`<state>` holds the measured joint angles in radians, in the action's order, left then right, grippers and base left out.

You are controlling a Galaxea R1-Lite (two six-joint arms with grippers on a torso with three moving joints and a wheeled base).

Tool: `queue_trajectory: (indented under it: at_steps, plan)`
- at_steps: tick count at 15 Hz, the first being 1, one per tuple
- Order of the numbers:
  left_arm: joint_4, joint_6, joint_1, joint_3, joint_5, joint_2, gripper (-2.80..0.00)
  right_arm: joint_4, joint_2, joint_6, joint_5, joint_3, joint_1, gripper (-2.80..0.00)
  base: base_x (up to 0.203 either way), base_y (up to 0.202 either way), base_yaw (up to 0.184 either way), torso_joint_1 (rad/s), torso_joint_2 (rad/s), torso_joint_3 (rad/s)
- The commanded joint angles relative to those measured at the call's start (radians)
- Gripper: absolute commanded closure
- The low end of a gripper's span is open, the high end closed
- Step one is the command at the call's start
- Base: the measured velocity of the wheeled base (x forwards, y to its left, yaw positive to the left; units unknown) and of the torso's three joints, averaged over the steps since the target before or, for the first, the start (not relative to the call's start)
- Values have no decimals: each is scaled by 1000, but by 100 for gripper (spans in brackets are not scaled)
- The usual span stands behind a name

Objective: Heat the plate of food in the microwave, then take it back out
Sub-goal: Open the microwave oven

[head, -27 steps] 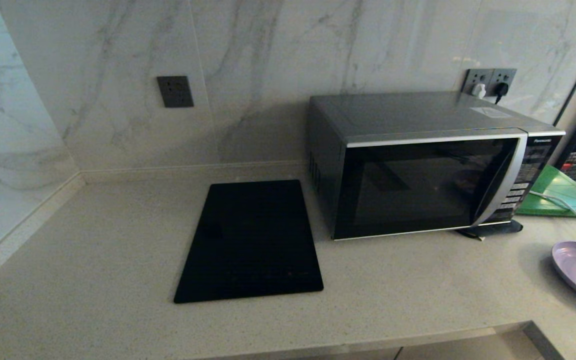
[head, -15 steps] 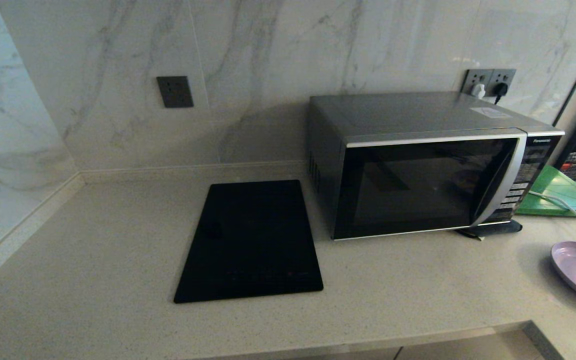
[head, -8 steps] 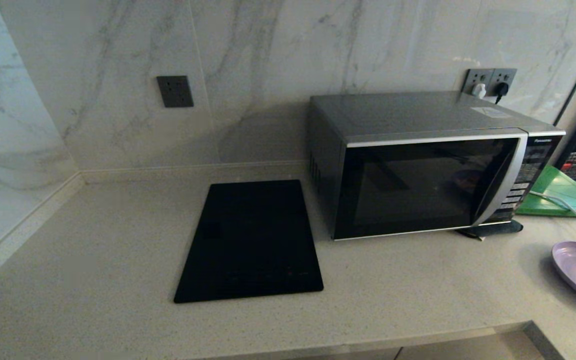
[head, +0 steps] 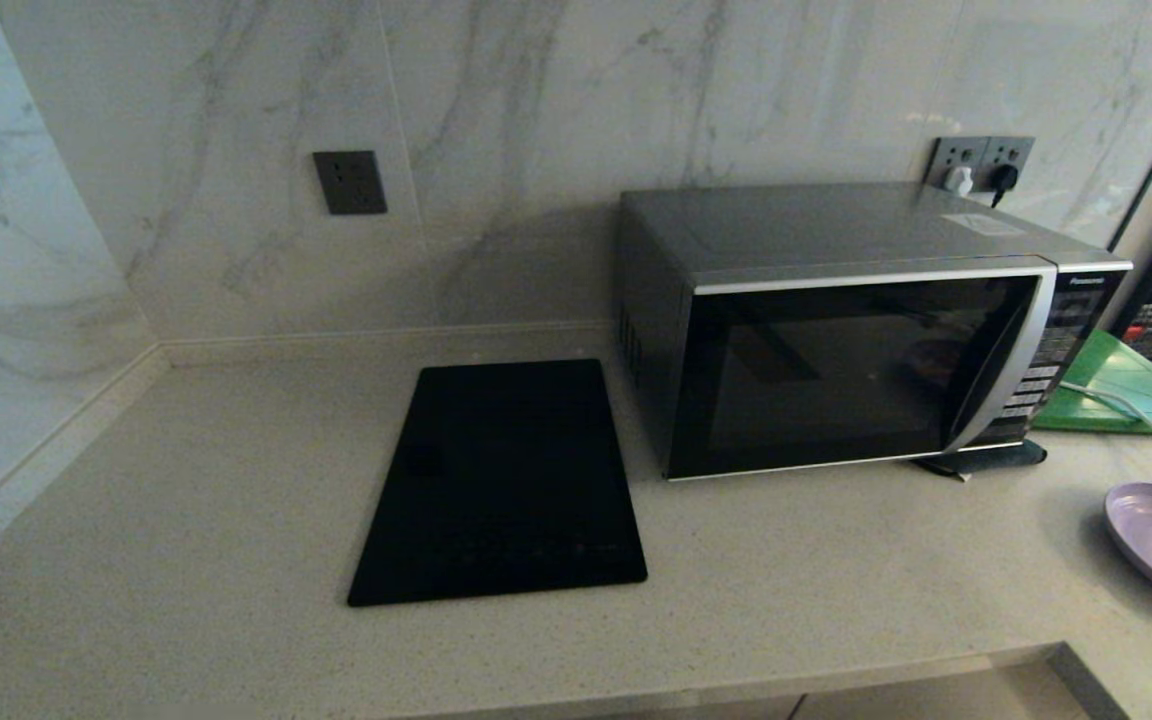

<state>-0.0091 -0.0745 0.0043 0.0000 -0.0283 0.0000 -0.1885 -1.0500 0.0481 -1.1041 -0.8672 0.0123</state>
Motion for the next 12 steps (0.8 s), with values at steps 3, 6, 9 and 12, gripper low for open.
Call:
queue_trajectory:
  at_steps: [3,6,9,12]
  plan:
    - [0,-1,0,0,-1,0,0,-158,-252,9,-166,10,62,0,0,0,0,0,0,0]
    - [0,-1,0,0,-1,2,0,-293,-401,9,-312,6,128,0,0,0,0,0,0,0]
    - [0,-1,0,0,-1,2,0,-422,-509,9,-362,14,194,-280,0,0,0,0,0,0]
    - [0,-1,0,0,-1,2,0,-437,-540,6,-386,-9,249,-280,0,0,0,0,0,0]
